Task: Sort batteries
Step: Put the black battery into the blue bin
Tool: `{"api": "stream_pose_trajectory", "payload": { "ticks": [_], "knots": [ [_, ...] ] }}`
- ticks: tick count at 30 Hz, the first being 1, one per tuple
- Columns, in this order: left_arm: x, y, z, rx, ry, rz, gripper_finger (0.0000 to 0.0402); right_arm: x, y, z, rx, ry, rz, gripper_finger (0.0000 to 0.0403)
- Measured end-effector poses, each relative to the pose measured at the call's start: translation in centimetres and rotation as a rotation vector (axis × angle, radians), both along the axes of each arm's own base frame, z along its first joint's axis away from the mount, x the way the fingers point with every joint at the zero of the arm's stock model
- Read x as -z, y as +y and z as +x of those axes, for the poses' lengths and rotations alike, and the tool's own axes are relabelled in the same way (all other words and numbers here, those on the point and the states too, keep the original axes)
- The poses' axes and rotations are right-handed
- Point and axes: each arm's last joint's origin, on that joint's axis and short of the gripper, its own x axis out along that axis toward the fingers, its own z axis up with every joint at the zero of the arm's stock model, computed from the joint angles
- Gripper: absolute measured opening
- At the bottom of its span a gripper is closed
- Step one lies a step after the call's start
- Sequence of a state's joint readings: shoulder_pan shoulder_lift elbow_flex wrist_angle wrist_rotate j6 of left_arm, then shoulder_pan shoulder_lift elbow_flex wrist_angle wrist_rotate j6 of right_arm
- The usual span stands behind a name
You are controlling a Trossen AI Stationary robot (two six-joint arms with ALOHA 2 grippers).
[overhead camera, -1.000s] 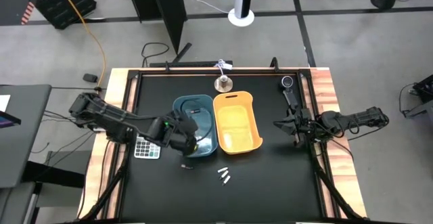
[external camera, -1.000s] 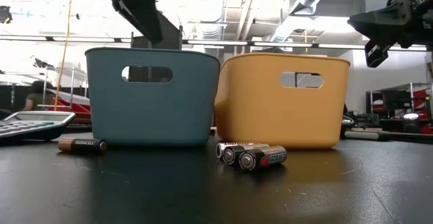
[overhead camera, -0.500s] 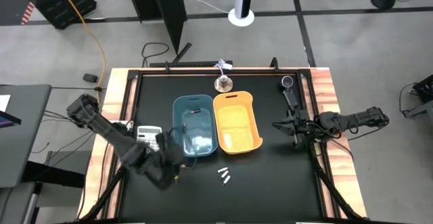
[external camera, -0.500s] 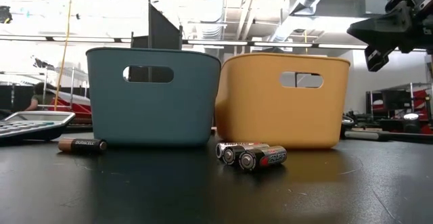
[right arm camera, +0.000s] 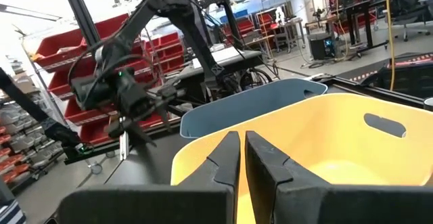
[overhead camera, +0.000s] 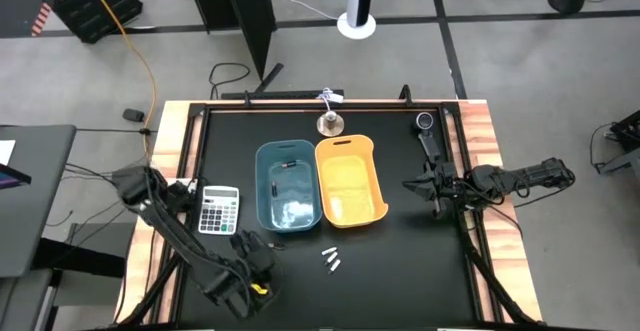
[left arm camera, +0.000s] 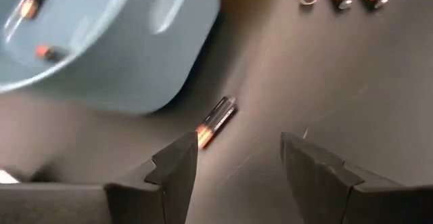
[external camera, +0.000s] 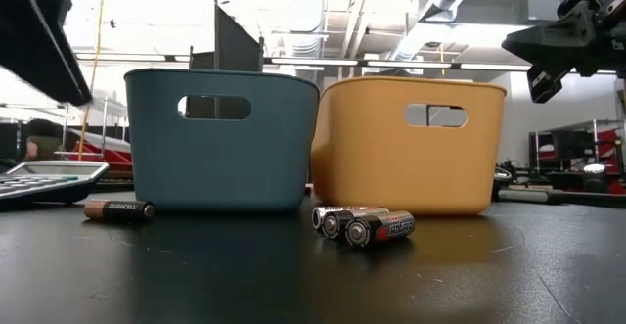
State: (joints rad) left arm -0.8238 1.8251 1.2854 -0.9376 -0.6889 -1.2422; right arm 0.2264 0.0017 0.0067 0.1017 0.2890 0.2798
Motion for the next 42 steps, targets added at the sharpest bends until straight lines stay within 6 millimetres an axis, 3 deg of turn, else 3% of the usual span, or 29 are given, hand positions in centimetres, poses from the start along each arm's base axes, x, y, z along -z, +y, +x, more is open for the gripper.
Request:
{"api": "stream_pose_trajectory", "payload": {
  "ticks": [9, 28, 42],
  "knots": [
    [5.0, -0.5, 1.4, 0.070, 0.121, 0.149, 0.0204, -0.1, 0.0, 0.0, 0.000, -0.007, 0.003, 0.0044],
    [7.2, 0.9, 0.7, -0.037, 0.083, 0.106, 0.0204, -0.1, 0.0, 0.0, -0.001, -0.011, 0.013, 0.0044],
    [7.3, 1.8, 1.3, 0.002, 0.104, 0.179, 0.0204, -0.1, 0.0, 0.0, -0.001, -0.011, 0.013, 0.0044]
  ]
}}
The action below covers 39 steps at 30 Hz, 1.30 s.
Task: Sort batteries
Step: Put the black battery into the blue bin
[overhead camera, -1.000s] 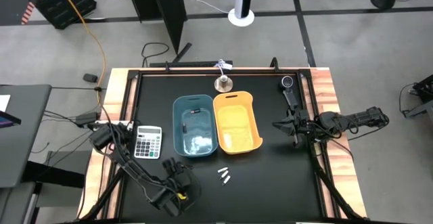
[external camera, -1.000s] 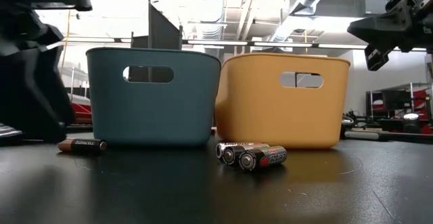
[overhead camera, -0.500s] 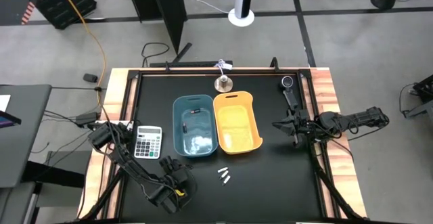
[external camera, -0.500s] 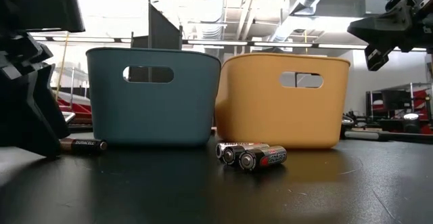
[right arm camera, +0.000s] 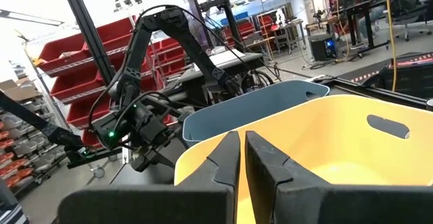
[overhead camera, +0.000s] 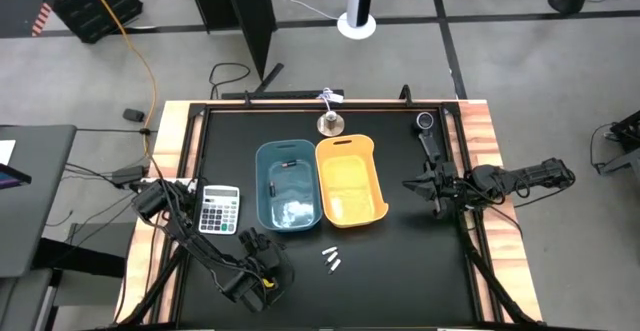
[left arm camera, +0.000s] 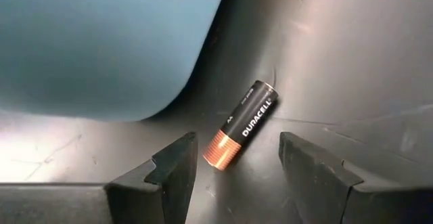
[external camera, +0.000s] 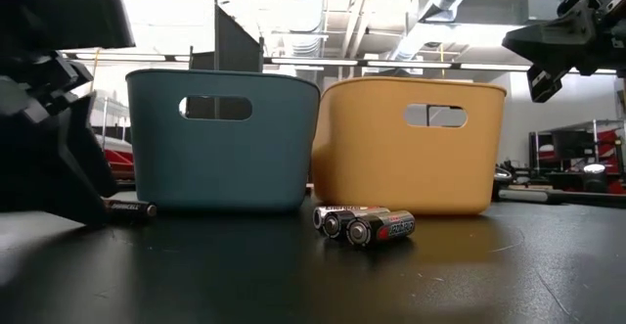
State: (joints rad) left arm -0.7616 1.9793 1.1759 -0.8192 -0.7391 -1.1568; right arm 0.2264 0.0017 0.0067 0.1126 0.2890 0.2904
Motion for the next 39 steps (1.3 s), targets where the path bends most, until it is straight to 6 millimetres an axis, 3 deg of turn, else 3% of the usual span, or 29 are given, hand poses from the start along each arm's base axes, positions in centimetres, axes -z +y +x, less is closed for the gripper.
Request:
{"api": "stream_pose_trajectory", "payload": {
  "ticks": [12, 20, 30, 39],
  "knots": [
    [0.2, 1.3, 1.5, -0.001, 0.127, -0.125, 0.0195, 0.0, 0.0, 0.0, 0.000, 0.000, -0.001, 0.0044],
    [0.3, 1.7, 2.0, 0.022, 0.196, -0.202, 0.0139, 0.0, 0.0, 0.0, 0.000, -0.002, 0.000, 0.0044],
    [0.3, 2.0, 2.3, 0.042, 0.228, -0.230, 0.0039, -0.2, 0.0, 0.0, 0.000, -0.019, 0.004, 0.0044],
    [-0.7, 1.4, 2.6, 0.062, 0.255, -0.197, 0.0037, -0.2, 0.0, 0.0, 0.000, -0.022, 0.004, 0.0044]
  ]
}}
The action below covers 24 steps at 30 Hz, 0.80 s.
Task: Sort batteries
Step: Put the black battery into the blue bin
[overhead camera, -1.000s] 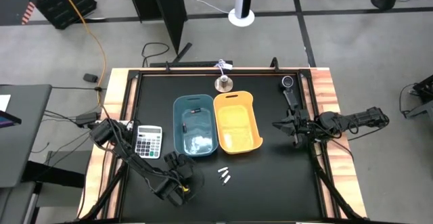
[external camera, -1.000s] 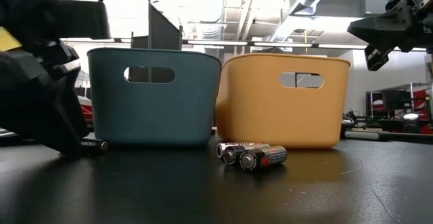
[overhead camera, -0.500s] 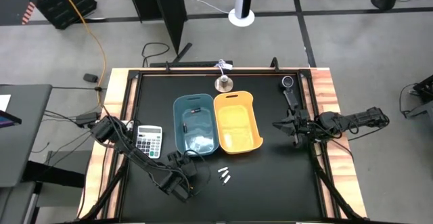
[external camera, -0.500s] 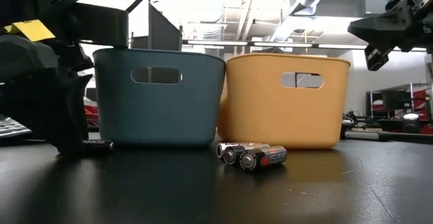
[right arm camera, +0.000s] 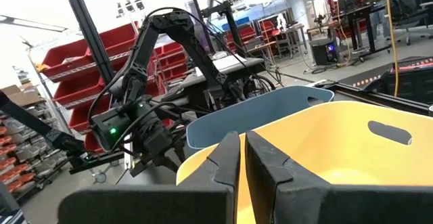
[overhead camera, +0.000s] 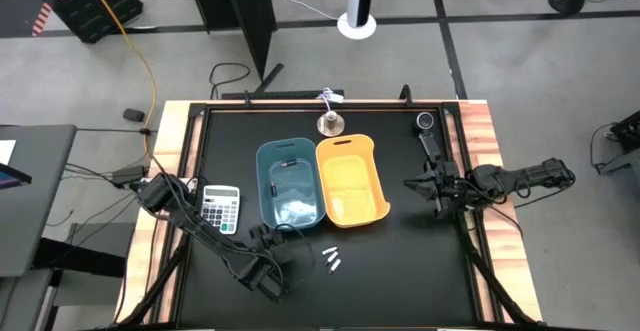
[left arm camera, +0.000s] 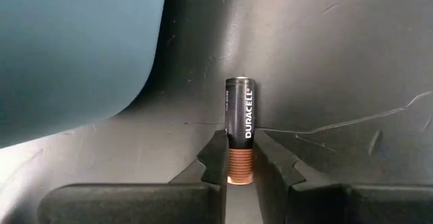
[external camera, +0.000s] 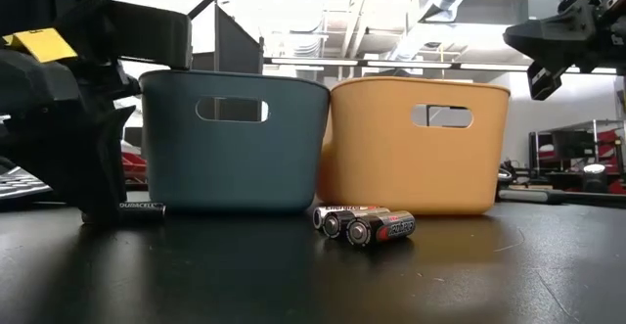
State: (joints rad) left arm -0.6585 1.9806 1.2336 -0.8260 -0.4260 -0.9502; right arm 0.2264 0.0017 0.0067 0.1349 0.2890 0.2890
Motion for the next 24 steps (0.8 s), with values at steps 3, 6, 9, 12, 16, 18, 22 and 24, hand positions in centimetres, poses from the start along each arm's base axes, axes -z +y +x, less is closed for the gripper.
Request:
{"api": "stream_pose_trajectory", "payload": {
  "ticks": [3, 6, 9, 12, 16, 18, 22, 24],
  "knots": [
    [-0.8, -0.4, 0.2, 0.011, 0.007, 0.010, 0.0037, 0.0, 0.0, 0.0, 0.000, 0.000, 0.000, 0.0044],
    [-1.4, -0.9, 0.2, 0.021, 0.024, 0.020, 0.0037, 0.0, 0.0, 0.0, 0.000, 0.000, 0.000, 0.0044],
    [-2.2, -1.6, 0.0, 0.041, 0.049, 0.006, 0.0037, 0.0, 0.0, 0.0, 0.000, 0.000, 0.000, 0.0044],
    [-3.5, -2.5, -0.3, 0.065, 0.060, 0.025, 0.0037, 0.0, 0.0, 0.0, 0.000, 0.000, 0.000, 0.0044],
    [-6.2, -3.8, -0.5, 0.120, 0.028, 0.085, 0.0037, 0.0, 0.0, 0.0, 0.001, 0.001, -0.007, 0.0044],
    [-8.1, -4.4, -0.4, 0.164, 0.002, 0.126, 0.0037, 0.0, 0.0, 0.0, 0.001, 0.001, -0.009, 0.0044],
    [-12.1, -3.7, 0.3, 0.191, -0.086, 0.314, 0.0037, 0.0, 0.0, 0.0, 0.003, 0.002, -0.025, 0.0044],
    [-13.5, -2.3, 1.1, 0.153, -0.128, 0.421, 0.0037, 0.0, 0.0, 0.0, -0.001, 0.002, -0.027, 0.0044]
  ]
}}
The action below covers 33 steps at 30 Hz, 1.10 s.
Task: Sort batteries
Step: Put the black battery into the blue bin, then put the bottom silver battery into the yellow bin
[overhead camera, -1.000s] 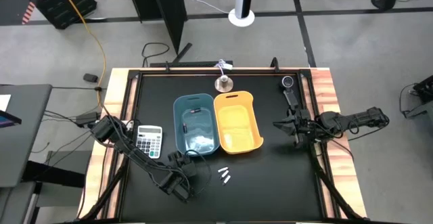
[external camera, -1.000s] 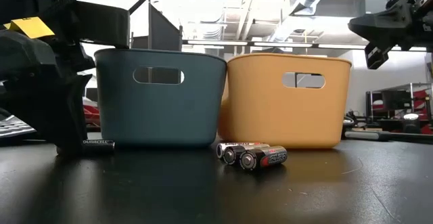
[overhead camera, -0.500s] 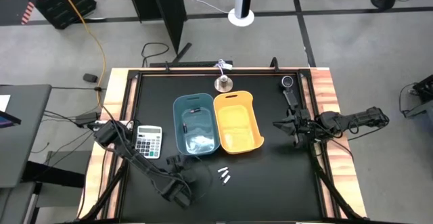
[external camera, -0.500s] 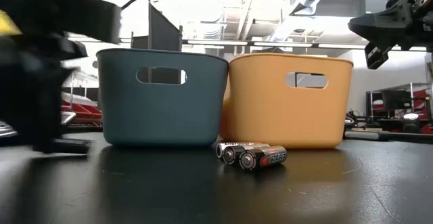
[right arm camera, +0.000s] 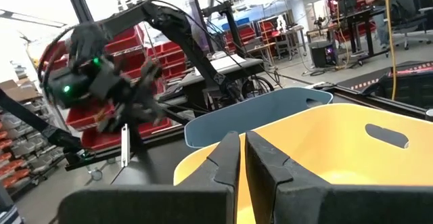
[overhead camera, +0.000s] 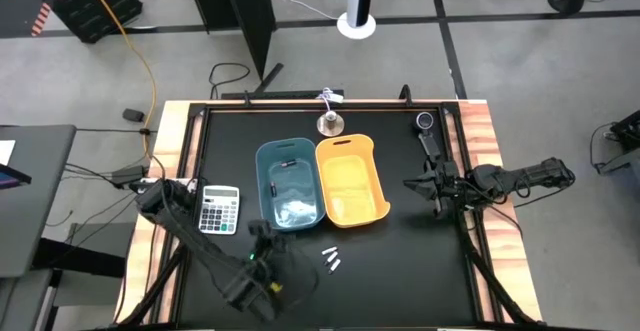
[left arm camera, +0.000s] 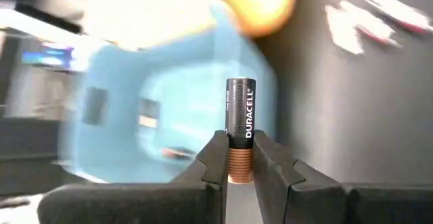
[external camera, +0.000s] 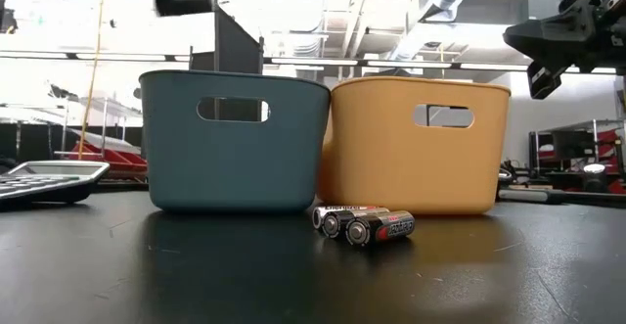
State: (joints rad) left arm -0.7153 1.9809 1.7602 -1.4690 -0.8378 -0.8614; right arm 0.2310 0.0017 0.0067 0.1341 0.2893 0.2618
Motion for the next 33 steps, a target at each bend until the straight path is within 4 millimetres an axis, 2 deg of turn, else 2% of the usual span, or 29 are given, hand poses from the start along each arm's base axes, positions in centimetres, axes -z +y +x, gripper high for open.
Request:
{"api": "stream_pose_trajectory", "payload": {
  "ticks": [7, 11, 13, 18, 21, 24, 28, 31, 33],
  "knots": [
    [-0.6, 6.2, 3.5, -0.132, 0.077, 0.060, 0.0037, -0.4, 0.2, -0.1, -0.025, -0.046, 0.003, 0.0044],
    [-0.6, 8.9, 4.7, -0.200, 0.096, 0.053, 0.0047, -0.8, 0.5, -0.2, -0.055, -0.083, -0.010, 0.0044],
    [-0.7, 10.0, 5.1, -0.230, 0.095, 0.050, 0.0086, -0.9, 0.7, -0.3, -0.070, -0.090, -0.022, 0.0044],
    [-1.5, 11.8, 5.3, -0.277, 0.066, 0.035, 0.0218, -1.0, 0.9, -0.3, -0.090, -0.100, -0.023, 0.0052],
    [-2.6, 12.1, 4.8, -0.286, 0.030, 0.017, 0.0278, -1.0, 0.9, -0.3, -0.089, -0.099, -0.023, 0.0077],
    [-4.3, 11.6, 3.6, -0.273, -0.052, 0.031, 0.0310, -1.0, 0.9, -0.2, -0.088, -0.097, -0.033, 0.0120],
    [-7.4, 9.3, 0.8, -0.194, -0.221, 0.070, 0.0317, -1.9, 1.1, 0.0, -0.099, -0.095, -0.101, 0.0197],
    [-9.2, 7.6, -1.4, -0.132, -0.342, 0.071, 0.0311, -3.5, 1.3, 0.4, -0.120, -0.087, -0.152, 0.0247],
    [-10.1, 6.5, -2.8, -0.097, -0.425, 0.068, 0.0306, -4.8, 1.5, 0.9, -0.119, -0.064, -0.191, 0.0266]
  ]
}}
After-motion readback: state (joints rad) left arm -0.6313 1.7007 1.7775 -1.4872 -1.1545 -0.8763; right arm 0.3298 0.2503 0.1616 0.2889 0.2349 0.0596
